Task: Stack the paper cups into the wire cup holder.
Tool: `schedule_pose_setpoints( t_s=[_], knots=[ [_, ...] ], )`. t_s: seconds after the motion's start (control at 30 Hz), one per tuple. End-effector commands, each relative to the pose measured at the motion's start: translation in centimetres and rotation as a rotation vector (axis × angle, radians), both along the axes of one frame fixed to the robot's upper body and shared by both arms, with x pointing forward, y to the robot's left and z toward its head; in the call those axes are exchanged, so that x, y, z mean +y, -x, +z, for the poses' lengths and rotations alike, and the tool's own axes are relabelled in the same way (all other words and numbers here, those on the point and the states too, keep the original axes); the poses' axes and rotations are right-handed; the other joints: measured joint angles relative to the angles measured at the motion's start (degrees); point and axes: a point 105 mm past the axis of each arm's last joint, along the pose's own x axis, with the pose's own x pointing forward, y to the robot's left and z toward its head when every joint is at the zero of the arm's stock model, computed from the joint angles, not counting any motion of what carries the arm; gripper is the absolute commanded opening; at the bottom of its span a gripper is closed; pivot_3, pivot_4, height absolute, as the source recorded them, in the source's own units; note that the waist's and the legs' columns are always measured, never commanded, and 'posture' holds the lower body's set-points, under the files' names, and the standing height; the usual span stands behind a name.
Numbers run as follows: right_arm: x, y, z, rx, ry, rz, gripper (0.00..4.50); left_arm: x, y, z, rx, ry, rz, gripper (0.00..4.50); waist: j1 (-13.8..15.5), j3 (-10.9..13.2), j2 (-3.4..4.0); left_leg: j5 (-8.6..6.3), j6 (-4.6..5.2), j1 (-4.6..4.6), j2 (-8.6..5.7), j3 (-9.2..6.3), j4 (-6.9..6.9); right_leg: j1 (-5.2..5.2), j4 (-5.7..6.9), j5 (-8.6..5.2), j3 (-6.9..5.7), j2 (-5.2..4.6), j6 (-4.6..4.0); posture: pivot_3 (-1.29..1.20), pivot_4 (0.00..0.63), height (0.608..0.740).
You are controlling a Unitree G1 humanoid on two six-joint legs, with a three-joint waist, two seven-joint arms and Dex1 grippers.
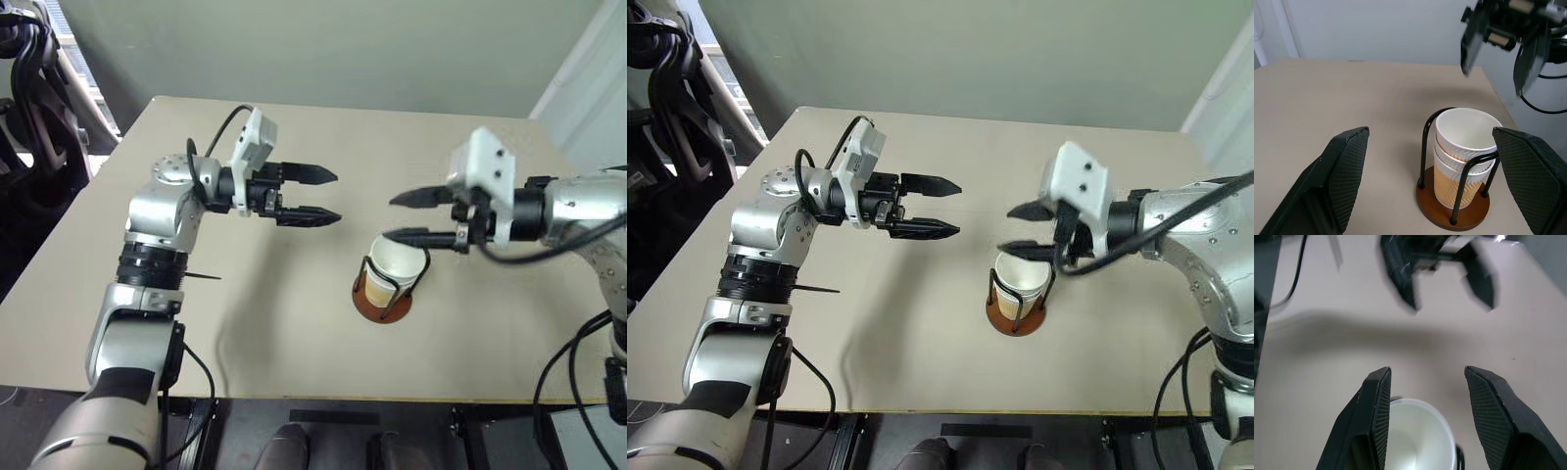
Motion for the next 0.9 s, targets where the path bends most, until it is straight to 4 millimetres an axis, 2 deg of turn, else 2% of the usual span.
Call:
schedule_pose_setpoints(
  t_s=[0.03, 0.17, 0.33, 0.5, 0.6, 0.8, 0.9],
  knots=[
    [-1.8, -1.5, 1.3, 0.005, -0.153, -0.151, 2.33, 0.2, -0.1, 1.4, -0.042, 0.061, 0.039, 4.34, 0.06, 0.00, 0.00, 0.00, 0.00, 0.00, -0.01, 0.00, 0.01, 0.00, 0.01, 0.00, 0.00, 0.00, 0.00, 0.00, 0.150, 0.740],
    [-3.6, -4.1, 1.1, -0.009, -0.272, -0.339, 2.33, 0.3, -1.0, 1.9, -0.041, 0.146, 0.131, 4.34, 0.03, 0.00, 0.00, 0.00, 0.00, 0.00, -0.01, -0.01, 0.02, -0.01, 0.02, 0.00, -0.01, -0.01, 0.00, 0.00, 0.150, 0.740],
    [-6.9, -6.6, -0.5, -0.050, -0.325, -0.583, 2.33, 1.1, -2.2, 1.5, -0.070, 0.203, 0.294, 4.34, 0.03, 0.00, 0.01, 0.00, 0.00, 0.01, -0.01, -0.01, -0.01, -0.03, 0.02, 0.00, -0.01, -0.01, 0.00, 0.00, 0.150, 0.740],
    [-10.0, -7.9, -1.8, -0.117, -0.339, -0.799, 2.33, 2.0, -2.6, 1.0, -0.056, 0.264, 0.411, 4.34, 0.01, 0.00, 0.01, 0.00, -0.01, 0.01, -0.01, 0.04, -0.03, -0.08, 0.05, 0.00, 0.00, -0.01, 0.00, 0.00, 0.150, 0.740],
    [-10.9, -8.4, -2.9, -0.141, -0.337, -0.888, 2.33, 2.4, -3.6, 0.5, -0.069, 0.296, 0.522, 4.34, 0.13, 0.00, 0.01, 0.00, -0.01, 0.02, -0.02, 0.03, -0.01, -0.05, 0.04, 0.00, 0.00, -0.02, 0.00, 0.00, 0.150, 0.740],
    [-12.8, -9.7, -4.1, -0.116, -0.512, -1.075, 2.33, 3.3, -6.0, 0.2, -0.075, 0.386, 0.769, 4.34, 0.09, 0.00, 0.01, 0.01, -0.03, 0.04, -0.02, 0.04, 0.01, -0.08, 0.09, 0.01, 0.00, -0.02, -0.01, 0.00, 0.150, 0.740],
    [-13.4, -10.0, -4.7, -0.087, -0.567, -1.109, 2.33, 3.8, -6.9, 0.2, -0.086, 0.417, 0.864, 4.34, 0.11, 0.00, 0.01, 0.01, -0.03, 0.04, -0.05, 0.05, -0.01, -0.10, 0.07, 0.01, 0.00, -0.02, -0.02, 0.00, 0.150, 0.740]
  ],
)
